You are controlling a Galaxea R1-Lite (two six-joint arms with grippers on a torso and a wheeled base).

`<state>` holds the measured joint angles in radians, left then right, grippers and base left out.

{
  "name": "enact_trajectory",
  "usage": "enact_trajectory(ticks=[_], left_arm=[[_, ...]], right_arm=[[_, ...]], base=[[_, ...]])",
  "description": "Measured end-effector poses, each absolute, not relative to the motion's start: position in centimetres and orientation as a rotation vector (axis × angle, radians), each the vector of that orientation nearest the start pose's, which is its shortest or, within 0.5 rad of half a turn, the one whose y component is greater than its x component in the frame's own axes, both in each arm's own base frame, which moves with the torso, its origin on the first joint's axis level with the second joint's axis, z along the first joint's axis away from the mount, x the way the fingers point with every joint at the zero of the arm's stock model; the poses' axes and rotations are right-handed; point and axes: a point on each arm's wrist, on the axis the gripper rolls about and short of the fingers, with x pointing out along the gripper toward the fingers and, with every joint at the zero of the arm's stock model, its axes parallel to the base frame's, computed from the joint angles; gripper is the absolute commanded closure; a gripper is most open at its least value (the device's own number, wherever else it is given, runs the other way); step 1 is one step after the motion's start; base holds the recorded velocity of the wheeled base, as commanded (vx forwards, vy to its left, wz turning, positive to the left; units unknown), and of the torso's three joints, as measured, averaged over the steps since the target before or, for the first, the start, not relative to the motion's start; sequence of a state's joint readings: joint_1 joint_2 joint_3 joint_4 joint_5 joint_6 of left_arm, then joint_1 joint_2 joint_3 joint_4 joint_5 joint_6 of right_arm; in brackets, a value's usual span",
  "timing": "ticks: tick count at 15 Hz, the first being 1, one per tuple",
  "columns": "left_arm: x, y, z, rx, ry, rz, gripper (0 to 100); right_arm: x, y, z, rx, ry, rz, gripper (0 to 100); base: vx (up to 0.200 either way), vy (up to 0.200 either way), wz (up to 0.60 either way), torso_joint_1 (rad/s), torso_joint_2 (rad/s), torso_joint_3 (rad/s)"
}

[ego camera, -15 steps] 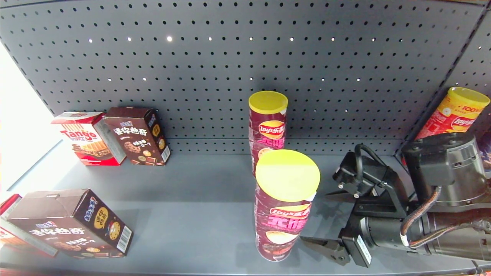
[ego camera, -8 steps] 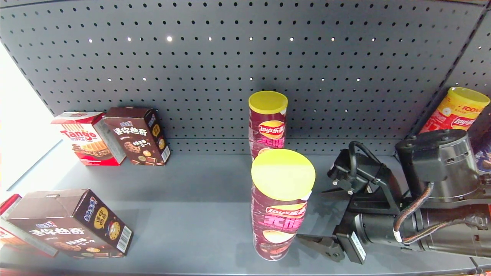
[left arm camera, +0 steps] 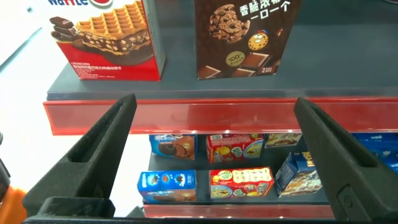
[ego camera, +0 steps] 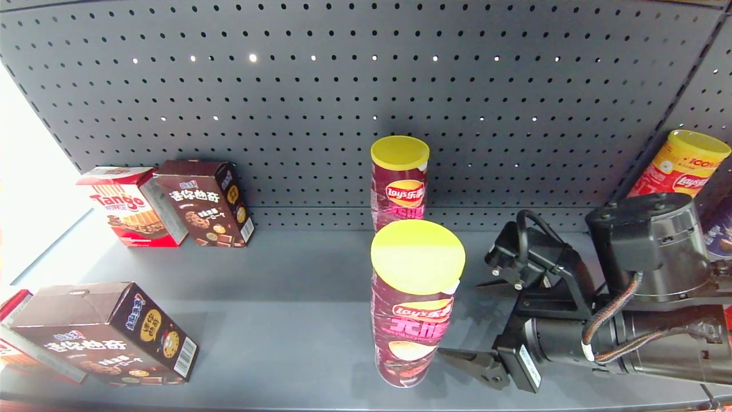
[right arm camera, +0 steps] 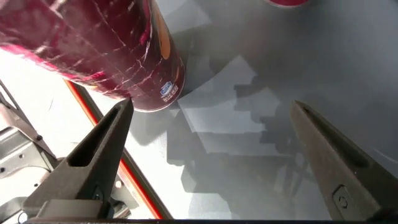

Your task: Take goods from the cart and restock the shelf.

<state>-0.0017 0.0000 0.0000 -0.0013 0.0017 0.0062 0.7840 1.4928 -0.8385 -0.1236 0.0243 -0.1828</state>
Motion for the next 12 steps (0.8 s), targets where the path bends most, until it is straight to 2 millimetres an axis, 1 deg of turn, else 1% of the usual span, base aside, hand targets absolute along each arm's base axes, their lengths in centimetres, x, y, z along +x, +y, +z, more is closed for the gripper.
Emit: enact_trajectory(ticks=[3,5,6,8,9,10,12], left_arm=[[-2.3,0.0,7.6,0.007,-0.001,0.001,0],[-2.3,0.0,7.6,0.008,-0.001,0.001,0],[-2.3,0.0,7.6,0.009,-0.001,0.000,0],[-2.3,0.0,7.6,0.012,-0.001,-0.002,0],[-2.3,0.0,7.6,0.012,-0.001,-0.003,0],[-2.3,0.0,7.6,0.012,-0.001,-0.003,0],[-2.3,0.0,7.6,0.013,-0.001,-0.004,0]], right_arm=[[17.3,16.4,20.8,-0.351,0.407,0.806,0],[16.5,14.9,21.5,-0.333,0.375,0.783,0],[15.8,14.0,21.8,-0.322,0.355,0.775,0],[13.8,12.0,22.0,-0.310,0.322,0.771,0],[12.5,10.9,21.6,-0.308,0.308,0.773,0],[11.1,9.9,21.1,-0.306,0.294,0.782,0],[8.1,7.7,19.5,-0.303,0.269,0.804,0]], base=[[0.000,0.000,0.00,0.000,0.00,0.000],[0.000,0.000,0.00,0.000,0.00,0.000],[0.000,0.000,0.00,0.000,0.00,0.000],[0.000,0.000,0.00,0.000,0.00,0.000],[0.000,0.000,0.00,0.000,0.00,0.000],[0.000,0.000,0.00,0.000,0.00,0.000],[0.000,0.000,0.00,0.000,0.00,0.000]])
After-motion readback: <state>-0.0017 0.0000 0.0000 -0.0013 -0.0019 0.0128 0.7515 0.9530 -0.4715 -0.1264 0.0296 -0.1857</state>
